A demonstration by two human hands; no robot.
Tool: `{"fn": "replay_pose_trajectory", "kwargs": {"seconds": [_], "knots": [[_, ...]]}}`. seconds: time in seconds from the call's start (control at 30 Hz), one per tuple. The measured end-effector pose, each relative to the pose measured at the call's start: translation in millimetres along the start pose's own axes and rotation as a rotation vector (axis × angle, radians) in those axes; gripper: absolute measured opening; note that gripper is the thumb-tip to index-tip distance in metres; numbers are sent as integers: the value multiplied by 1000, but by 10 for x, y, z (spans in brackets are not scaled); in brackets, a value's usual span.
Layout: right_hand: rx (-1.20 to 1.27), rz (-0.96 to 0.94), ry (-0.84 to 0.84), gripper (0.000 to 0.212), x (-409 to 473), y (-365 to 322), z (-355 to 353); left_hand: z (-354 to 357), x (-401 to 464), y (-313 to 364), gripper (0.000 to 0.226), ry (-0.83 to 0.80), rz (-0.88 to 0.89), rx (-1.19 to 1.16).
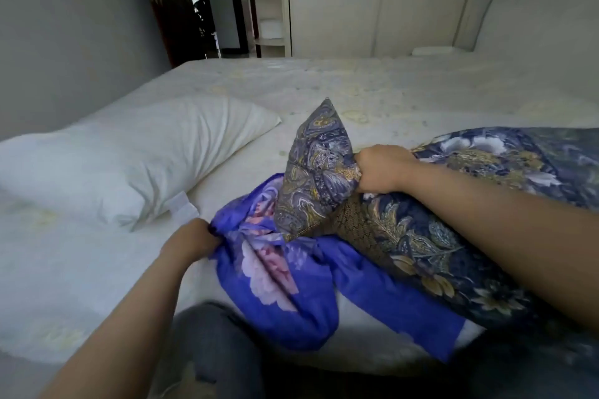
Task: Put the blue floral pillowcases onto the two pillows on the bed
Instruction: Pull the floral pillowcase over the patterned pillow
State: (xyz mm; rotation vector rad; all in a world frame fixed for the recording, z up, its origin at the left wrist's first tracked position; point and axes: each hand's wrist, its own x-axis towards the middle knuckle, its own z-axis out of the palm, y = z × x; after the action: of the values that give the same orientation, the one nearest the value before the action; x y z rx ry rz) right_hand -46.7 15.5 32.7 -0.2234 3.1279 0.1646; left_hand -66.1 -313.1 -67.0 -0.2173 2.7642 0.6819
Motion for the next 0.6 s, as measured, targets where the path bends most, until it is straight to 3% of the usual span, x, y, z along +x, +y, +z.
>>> {"fn": "replay_pose_trajectory", "kwargs": {"seconds": [0.07, 0.13, 0.2, 0.27, 0.3, 0.37, 0.4, 0.47, 0.53, 0.6], "knots": [[7, 35, 9, 29, 28, 30, 20, -167, 49, 183, 30, 11, -77, -587], [12, 72, 16, 24, 44, 73, 49, -517, 247, 337, 32, 138, -103, -972], [41, 108, 37, 27, 59, 123, 72, -934, 456, 497, 28, 335, -37, -1184], [89, 132, 51, 32, 80, 176, 82, -1238, 621, 680, 10, 452, 105, -1206], [111, 139, 53, 35, 89, 192, 80, -1297, 696, 774, 13, 435, 185, -1114], [147, 154, 58, 41, 120, 219, 101, -1221, 785, 934, 77, 303, 213, -742], [160, 165, 61, 46, 138, 231, 123, -1090, 776, 991, 96, 296, 238, -527], [184, 179, 78, 60, 177, 258, 168, -728, 685, 1107, 97, 228, 360, -202], [236, 193, 81, 63, 192, 286, 195, -383, 573, 1131, 81, -43, 454, 160], [327, 193, 83, 63, 189, 312, 204, -116, 490, 1065, 75, -274, 436, 474]]}}
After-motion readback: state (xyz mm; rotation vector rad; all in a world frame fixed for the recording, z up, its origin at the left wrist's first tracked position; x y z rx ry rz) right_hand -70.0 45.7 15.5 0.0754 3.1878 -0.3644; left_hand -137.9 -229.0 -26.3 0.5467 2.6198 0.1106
